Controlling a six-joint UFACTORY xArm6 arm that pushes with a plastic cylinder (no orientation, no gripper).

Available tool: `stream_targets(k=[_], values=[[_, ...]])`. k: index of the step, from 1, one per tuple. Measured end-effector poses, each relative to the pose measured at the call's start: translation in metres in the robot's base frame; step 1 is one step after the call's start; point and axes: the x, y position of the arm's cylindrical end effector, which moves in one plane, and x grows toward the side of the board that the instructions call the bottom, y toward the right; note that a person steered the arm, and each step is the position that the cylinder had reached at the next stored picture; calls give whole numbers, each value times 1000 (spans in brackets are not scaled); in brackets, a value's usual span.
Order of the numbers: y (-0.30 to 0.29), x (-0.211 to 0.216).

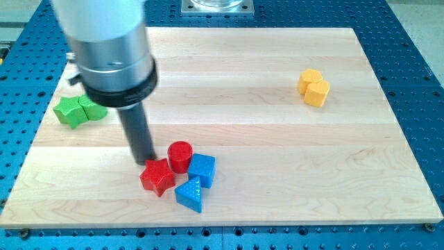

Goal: Push the yellow blocks into the blue cube

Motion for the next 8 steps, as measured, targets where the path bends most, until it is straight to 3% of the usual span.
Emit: stream_targets(k=[1, 5, 8], values=[[-44, 0], [-18, -62], [121, -184]])
